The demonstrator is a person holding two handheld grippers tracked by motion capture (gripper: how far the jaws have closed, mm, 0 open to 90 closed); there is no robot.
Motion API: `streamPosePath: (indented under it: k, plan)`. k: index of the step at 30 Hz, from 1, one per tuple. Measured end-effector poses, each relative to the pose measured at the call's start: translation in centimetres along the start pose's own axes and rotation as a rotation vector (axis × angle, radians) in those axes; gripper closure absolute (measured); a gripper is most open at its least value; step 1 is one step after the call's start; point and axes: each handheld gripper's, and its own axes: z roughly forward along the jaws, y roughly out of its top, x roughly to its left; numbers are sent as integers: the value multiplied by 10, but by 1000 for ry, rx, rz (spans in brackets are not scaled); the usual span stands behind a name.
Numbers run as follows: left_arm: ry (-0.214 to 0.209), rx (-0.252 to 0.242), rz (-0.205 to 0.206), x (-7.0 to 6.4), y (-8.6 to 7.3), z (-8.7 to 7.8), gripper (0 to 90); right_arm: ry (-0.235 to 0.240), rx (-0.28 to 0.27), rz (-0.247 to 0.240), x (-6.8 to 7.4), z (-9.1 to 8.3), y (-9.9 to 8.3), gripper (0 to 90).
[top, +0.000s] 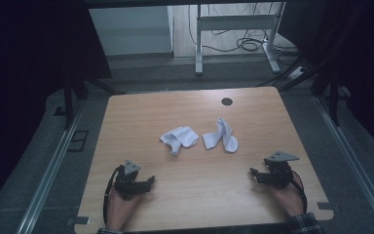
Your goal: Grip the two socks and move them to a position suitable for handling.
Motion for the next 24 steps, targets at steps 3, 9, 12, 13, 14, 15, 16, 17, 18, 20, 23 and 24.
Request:
streamPosePath:
  k: [3, 9, 12, 13, 14, 15, 16, 17, 18, 20, 23, 24]
  plan:
    - [1, 0, -1, 0, 0, 0, 199, 3, 0, -1, -1, 0, 1, 280]
    - [1, 0, -1, 0, 0, 0, 199, -6, -10, -4, -1, -2, 5, 290]
    - [2, 0, -1, 0, 0, 0, 199, 3, -19, 1, 0, -3, 6, 301]
    - [2, 0, -1, 0, 0, 0, 198, 4, -23, 0, 0, -5, 9, 303]
    - [2, 0, -1, 0, 0, 0, 198, 4, -23, 0, 0, -5, 9, 303]
    - [2, 0, -1, 0, 0, 0, 199, 5, -23, -1, 1, -5, 10, 304]
    - [2, 0, -2, 0, 0, 0, 199, 9, -24, 0, 1, -5, 11, 304]
    - [3, 0, -3, 0, 0, 0, 199, 12, -27, 0, 1, -6, 12, 307]
    - [3, 0, -3, 0, 0, 0, 199, 16, -27, -2, 2, -6, 14, 309]
    - [3, 0, -3, 0, 0, 0, 199, 22, -31, -6, 3, -6, 17, 311]
    - [3, 0, -3, 0, 0, 0, 199, 27, -29, -19, 7, -5, 22, 312]
    - [3, 0, -3, 0, 0, 0, 199, 27, -29, -19, 7, -5, 22, 312]
